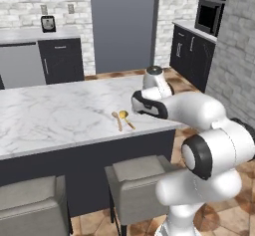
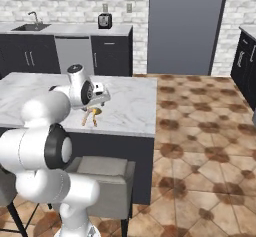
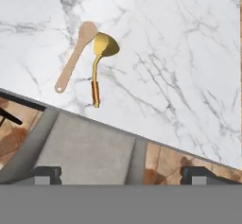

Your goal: Pick up the metallic utensils from the counter and place them in the open drawer. Make sure not to pick up any wooden utensils.

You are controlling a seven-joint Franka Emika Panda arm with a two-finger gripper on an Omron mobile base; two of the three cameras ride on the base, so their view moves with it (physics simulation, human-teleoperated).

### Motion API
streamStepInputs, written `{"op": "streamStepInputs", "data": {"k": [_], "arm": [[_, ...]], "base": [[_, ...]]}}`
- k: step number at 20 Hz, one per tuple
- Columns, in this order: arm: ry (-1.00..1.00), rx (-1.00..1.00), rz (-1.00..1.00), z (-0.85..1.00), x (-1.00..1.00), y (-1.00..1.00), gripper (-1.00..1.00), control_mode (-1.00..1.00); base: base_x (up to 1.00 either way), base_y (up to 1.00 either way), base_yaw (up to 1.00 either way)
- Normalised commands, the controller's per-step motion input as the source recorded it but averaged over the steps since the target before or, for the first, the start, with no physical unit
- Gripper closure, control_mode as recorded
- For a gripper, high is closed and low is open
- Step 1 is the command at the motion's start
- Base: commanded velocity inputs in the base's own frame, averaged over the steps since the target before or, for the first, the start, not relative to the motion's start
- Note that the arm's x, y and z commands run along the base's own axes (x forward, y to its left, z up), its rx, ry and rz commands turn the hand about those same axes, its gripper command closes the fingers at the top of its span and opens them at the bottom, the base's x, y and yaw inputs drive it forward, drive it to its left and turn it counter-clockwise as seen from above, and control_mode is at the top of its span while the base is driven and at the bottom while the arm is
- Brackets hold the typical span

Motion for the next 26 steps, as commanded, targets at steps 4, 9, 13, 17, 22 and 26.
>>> {"op": "streamStepInputs", "data": {"k": [4, 9, 13, 17, 22, 26], "arm": [[0.19, 0.08, -0.2, -0.16, 0.05, 0.15, -1.0, -1.0], [0.33, 0.09, -0.18, -0.43, 0.0, 0.0, -1.0, -1.0], [0.03, 0.18, -0.19, -0.19, 0.02, 0.0, -1.0, -1.0], [-0.21, 0.04, -0.08, -0.02, 0.0, 0.29, -1.0, -1.0], [-0.37, -0.01, 0.0, -0.15, 0.0, 0.4, -1.0, -1.0], [-0.32, -0.01, -0.06, -0.31, 0.09, 0.13, -1.0, -1.0]], "base": [[0.0, 0.0, 0.0], [0.0, 0.0, 0.0], [0.0, 0.0, 0.0], [0.0, 0.0, 0.0], [0.0, 0.0, 0.0], [0.0, 0.0, 0.0]]}}
